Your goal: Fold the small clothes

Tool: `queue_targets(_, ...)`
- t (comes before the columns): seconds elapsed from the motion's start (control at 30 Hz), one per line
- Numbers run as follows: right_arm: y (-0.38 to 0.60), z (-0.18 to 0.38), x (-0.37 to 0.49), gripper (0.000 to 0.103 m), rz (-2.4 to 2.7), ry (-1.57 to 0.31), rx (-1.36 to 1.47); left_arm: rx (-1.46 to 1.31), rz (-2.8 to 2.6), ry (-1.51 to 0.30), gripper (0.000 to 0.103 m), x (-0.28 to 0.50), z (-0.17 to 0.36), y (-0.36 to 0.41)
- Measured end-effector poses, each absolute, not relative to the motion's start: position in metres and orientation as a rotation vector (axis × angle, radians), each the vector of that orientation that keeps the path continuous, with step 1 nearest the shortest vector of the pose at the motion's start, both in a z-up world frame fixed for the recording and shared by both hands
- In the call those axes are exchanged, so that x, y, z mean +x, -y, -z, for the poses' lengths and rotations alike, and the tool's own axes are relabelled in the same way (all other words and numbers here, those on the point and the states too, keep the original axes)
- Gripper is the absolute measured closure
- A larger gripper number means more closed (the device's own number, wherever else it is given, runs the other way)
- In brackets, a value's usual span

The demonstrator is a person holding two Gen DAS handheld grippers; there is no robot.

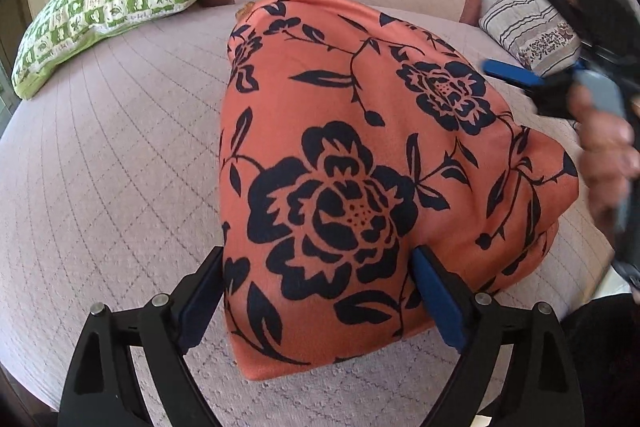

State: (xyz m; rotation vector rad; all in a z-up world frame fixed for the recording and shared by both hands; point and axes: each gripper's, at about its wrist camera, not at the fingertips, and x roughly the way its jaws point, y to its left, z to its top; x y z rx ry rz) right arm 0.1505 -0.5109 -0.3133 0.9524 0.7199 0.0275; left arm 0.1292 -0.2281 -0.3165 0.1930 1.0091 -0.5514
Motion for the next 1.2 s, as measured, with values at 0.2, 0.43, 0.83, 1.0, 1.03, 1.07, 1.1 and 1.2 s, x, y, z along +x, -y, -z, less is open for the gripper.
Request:
queue_targets(0.2,0.485,0.357,0.201,0.073,-0.009,-0.958,0.835,0.196,0.57,-1.02,0.012,0.123,0.322,0.222)
queue_targets(0.43,0.481,0.297,0.151,0.095,0.034,-0.745,0.718,0.229,0.56,-0.978,0.012,0.108,0.32,0.22)
queue_targets(0.83,0.508,0.348,0.153,0.088,0.201,-0.976,0.825,0.329,0.531,-0.922,0.01,0.084,0.32,0.231)
queue_targets(1.0,0.492,0.316,0.148,0.086,0.184,-0.835,0.718,0.338,0.523,-0.907,0.009,0.082,0.32,0.233)
queue_targets(1.03,0.489,0.309,0.147,0.086,0.191,-0.805,0.687,0.336,0.523,-0.91,0.009,0.083,0.32,0.233)
queue_targets(1.07,0.487,0.305,0.146,0.086,0.203,-0.789,0.668,0.335,0.524,-0.911,0.009,0.08,0.319,0.233)
queue_targets(1.1,0.487,0.301,0.145,0.086,0.222,-0.775,0.65,0.334,0.524,-0.911,0.009,0.081,0.319,0.233)
queue_targets(1.2,0.492,0.291,0.138,0.086,0.296,-0.718,0.622,0.33,0.525,-0.911,0.008,0.082,0.319,0.233)
